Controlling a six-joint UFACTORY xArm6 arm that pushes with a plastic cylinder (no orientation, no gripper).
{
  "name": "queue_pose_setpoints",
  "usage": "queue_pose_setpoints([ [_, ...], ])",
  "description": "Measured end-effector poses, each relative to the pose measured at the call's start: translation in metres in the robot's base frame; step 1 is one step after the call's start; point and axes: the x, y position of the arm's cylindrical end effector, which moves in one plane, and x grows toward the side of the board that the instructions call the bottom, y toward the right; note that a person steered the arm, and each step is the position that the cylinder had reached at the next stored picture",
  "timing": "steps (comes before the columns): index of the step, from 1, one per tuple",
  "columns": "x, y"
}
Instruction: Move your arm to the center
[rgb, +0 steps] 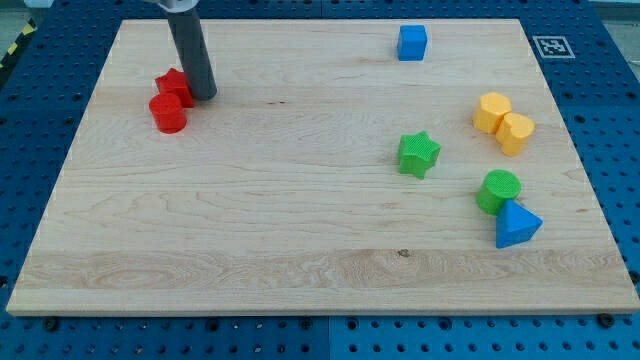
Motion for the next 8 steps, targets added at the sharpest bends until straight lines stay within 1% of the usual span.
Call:
queue_pose_setpoints([
  [1,0.0,0.0],
  [2,0.0,0.023],
  [4,0.0,0.113],
  [5,0.005,0.137],
  [8,0.009,0.137],
])
